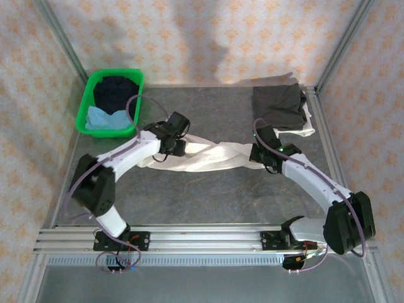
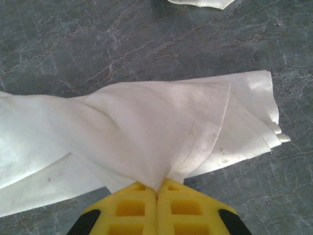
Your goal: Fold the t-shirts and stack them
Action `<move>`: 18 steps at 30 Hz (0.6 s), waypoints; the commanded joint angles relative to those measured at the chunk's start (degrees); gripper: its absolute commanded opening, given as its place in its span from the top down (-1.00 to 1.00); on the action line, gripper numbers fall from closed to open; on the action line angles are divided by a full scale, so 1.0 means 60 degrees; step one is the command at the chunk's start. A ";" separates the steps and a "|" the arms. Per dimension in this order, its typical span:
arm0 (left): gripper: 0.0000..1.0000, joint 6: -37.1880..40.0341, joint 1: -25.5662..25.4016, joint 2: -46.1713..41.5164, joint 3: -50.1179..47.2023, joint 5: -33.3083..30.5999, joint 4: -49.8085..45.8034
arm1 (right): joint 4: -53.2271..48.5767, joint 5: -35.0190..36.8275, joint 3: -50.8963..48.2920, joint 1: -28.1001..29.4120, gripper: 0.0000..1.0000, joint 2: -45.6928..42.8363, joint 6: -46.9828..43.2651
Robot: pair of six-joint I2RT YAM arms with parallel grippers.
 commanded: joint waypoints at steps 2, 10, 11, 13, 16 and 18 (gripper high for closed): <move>0.02 0.0243 0.0209 0.1458 0.0894 -0.0793 -0.0114 | 0.0076 0.0289 -0.0099 0.0012 1.00 -0.0064 0.0120; -0.42 0.0310 0.0674 0.3863 0.3011 -0.0650 -0.0191 | 0.0102 0.0428 -0.0069 0.0014 1.00 -0.0076 -0.0011; -0.42 0.0301 0.0765 0.4069 0.3106 -0.0526 -0.0132 | 0.0077 0.0510 -0.0082 0.0012 1.00 -0.0089 -0.0042; -0.40 0.0225 0.0894 0.4257 0.3177 -0.0420 -0.0046 | -0.0020 0.0665 -0.0052 0.0002 1.00 -0.0106 -0.0067; 0.10 0.0213 0.0972 0.4202 0.3200 -0.0478 -0.0107 | -0.0076 0.0812 0.0019 -0.0014 1.00 -0.0189 -0.0088; 0.59 0.0212 0.0979 0.3961 0.3193 -0.0515 -0.0217 | -0.0026 0.0849 0.0088 -0.0020 1.00 -0.0196 -0.0129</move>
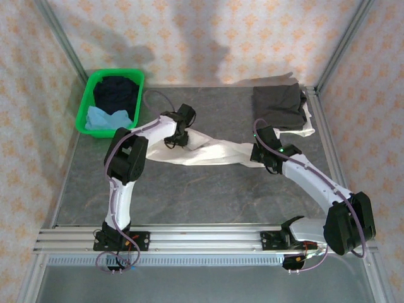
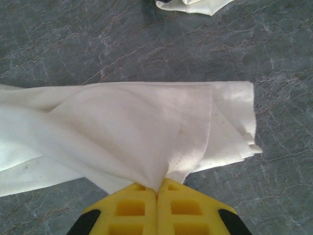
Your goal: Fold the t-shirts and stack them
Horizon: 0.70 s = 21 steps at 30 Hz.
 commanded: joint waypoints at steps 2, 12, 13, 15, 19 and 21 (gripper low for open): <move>0.87 0.0024 0.0100 -0.0539 0.0138 -0.0247 -0.0555 | -0.0152 0.0606 0.0401 -0.0050 1.00 -0.0133 -0.0122; 1.00 0.0925 0.0382 -0.2301 0.3587 0.0007 -0.3057 | -0.0326 0.0851 0.4103 -0.0459 1.00 0.1449 -0.0985; 1.00 0.1042 0.0532 -0.2036 0.4521 0.0074 -0.3480 | -0.0443 0.0862 0.4789 -0.0538 1.00 0.1788 -0.1066; 1.00 0.1442 0.0898 -0.1058 0.6581 0.0687 -0.4477 | -0.0843 0.0668 0.6313 -0.0765 1.00 0.2546 -0.1296; 1.00 0.1331 0.1706 0.2034 1.4170 0.1545 -0.7839 | -0.2209 0.0813 0.9553 -0.0961 1.00 0.3887 -0.1732; 1.00 0.1121 0.1870 0.1849 1.4400 0.1888 -0.8154 | -0.2621 0.0533 1.0079 -0.0963 1.00 0.3999 -0.1686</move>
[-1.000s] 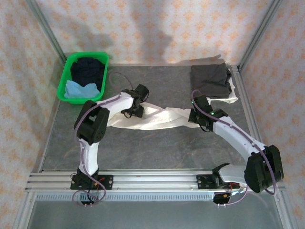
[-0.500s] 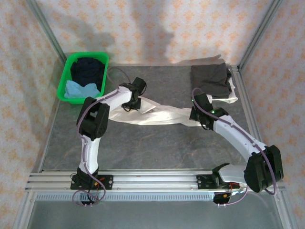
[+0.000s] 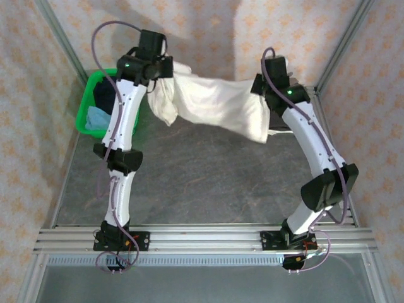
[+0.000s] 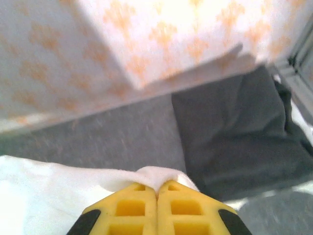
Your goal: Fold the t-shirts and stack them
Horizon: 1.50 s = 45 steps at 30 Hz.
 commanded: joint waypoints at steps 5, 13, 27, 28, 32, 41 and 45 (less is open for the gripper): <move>0.98 0.0187 -0.0022 -0.3597 -0.7950 0.1223 0.1642 | 0.0600 -0.1016 -0.2842 0.0005 1.00 -0.1663 0.0101; -0.08 -0.0630 -0.0064 -0.5288 -1.2813 0.1125 0.3432 | 0.1350 -0.1718 -0.7890 0.0024 1.00 -0.3259 0.1569; -0.36 -0.0454 -0.1112 -0.2959 -1.3288 -0.0646 0.4227 | 0.0959 -0.0932 -0.9608 0.0030 1.00 -0.4052 0.1928; -0.35 -0.0504 -0.1041 -0.2795 -1.3235 -0.0755 0.4205 | 0.0963 -0.0932 -0.9623 0.0035 1.00 -0.4066 0.1900; -0.31 -0.0804 -0.0722 -0.2355 -1.3071 -0.1324 0.4008 | 0.0820 -0.0731 -0.9609 0.0035 1.00 -0.4095 0.1758; 0.43 -0.1053 -0.0541 -0.1944 -1.3082 -0.1816 0.3985 | 0.0579 -0.0293 -0.9628 0.0021 1.00 -0.4313 0.1644; 0.90 -0.1044 -0.0555 -0.2323 -1.2831 -0.1716 0.3872 | 0.0369 -0.0134 -0.9522 0.0011 1.00 -0.4486 0.1608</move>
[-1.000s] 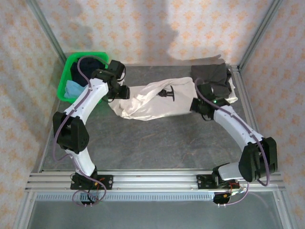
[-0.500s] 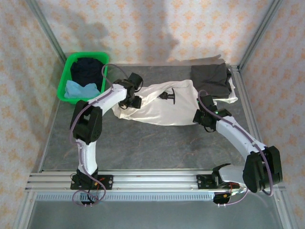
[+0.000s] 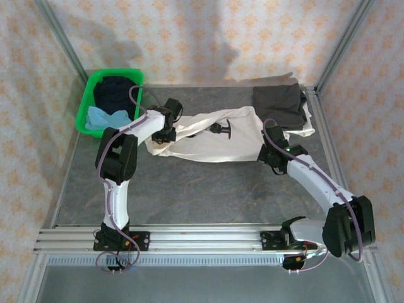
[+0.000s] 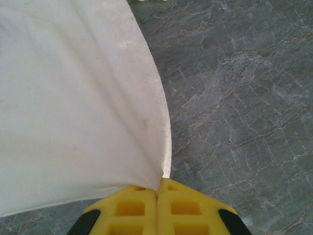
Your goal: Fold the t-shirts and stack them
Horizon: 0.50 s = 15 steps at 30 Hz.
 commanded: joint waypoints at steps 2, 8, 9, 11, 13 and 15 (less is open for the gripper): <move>1.00 0.0032 0.0016 -0.0578 0.0841 -0.0446 -0.0658 | -0.0567 0.0663 0.0102 0.0007 1.00 -0.0379 -0.0153; 1.00 0.0549 0.0009 -0.1260 0.3097 -0.1027 -0.1872 | -0.0692 0.0978 0.0071 0.0008 1.00 -0.0848 -0.0142; 1.00 0.0636 0.0016 -0.1056 0.3687 -0.1259 -0.2092 | -0.0706 0.1028 0.0071 0.0007 1.00 -0.0821 -0.0148; 1.00 0.0793 0.0077 -0.0367 0.4975 -0.1495 -0.2389 | -0.0692 0.1027 0.0071 0.0009 1.00 -0.0738 -0.0149; 1.00 0.0855 0.0236 0.0775 0.6482 -0.1562 -0.2494 | -0.0635 0.0901 0.0056 0.0010 1.00 -0.0654 -0.0138; 0.98 0.0926 0.0452 0.2469 0.8864 -0.0892 -0.2832 | -0.0563 0.0641 0.0052 0.0003 1.00 -0.0591 -0.0097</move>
